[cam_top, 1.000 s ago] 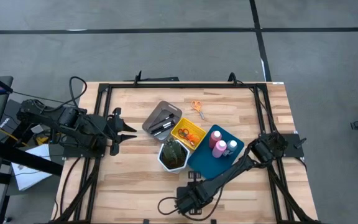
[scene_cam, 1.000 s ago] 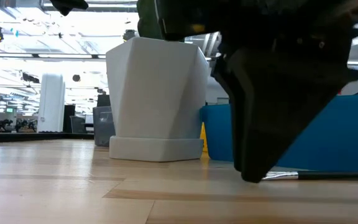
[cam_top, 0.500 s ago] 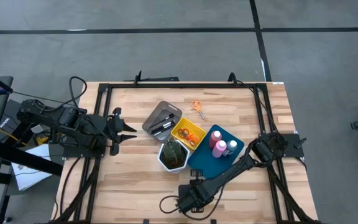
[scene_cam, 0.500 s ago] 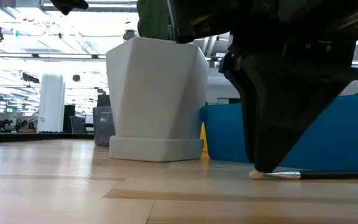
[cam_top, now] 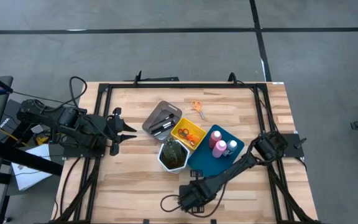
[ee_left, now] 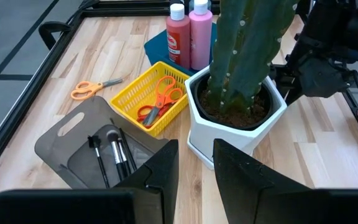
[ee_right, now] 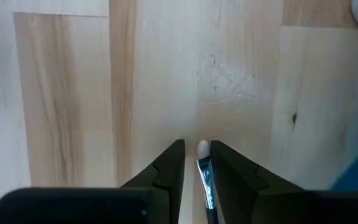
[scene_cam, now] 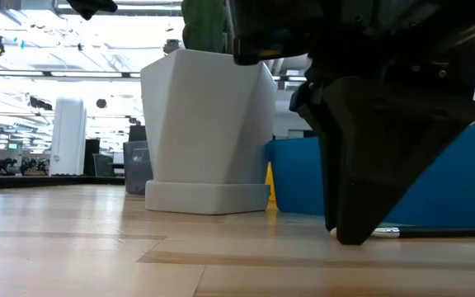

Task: Pick & Place Paint Supplies
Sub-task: Put the makeup brush into the black bin

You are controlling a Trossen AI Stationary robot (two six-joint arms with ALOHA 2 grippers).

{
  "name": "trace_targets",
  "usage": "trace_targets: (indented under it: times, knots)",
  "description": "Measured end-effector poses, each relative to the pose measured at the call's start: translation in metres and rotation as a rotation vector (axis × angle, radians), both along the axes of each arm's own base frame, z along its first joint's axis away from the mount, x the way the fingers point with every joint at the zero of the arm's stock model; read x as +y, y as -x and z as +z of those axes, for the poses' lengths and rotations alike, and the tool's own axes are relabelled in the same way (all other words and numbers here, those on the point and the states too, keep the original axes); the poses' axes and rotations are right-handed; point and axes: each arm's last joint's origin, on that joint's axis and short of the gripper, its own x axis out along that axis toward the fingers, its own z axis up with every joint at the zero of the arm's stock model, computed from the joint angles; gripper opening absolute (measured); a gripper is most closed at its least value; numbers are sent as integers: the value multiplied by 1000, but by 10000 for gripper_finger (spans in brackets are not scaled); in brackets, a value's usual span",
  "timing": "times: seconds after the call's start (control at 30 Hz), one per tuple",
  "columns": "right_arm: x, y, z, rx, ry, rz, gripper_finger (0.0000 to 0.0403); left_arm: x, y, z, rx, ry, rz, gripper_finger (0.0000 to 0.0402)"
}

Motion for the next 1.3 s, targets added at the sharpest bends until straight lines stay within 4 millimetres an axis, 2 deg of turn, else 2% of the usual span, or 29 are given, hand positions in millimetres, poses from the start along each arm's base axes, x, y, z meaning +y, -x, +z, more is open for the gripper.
trace_targets:
  times: [0.13,0.3,0.67,0.87,1.1,1.3]
  knots:
    - [-1,0,-1,2,-8,2,54,0,0,0,0,0,0,94]
    - [-1,0,0,2,-12,1,9,0,0,0,0,0,0,94]
    - [-2,-1,6,-15,-33,-56,2,0,0,0,0,5,2,94]
    - [9,-3,29,-54,-70,-105,1,0,0,0,2,22,-6,94]
    - [33,1,61,-105,-144,-193,0,-1,0,0,0,51,4,94]
    - [55,7,88,-220,-226,-392,0,-2,0,0,-3,91,-22,94]
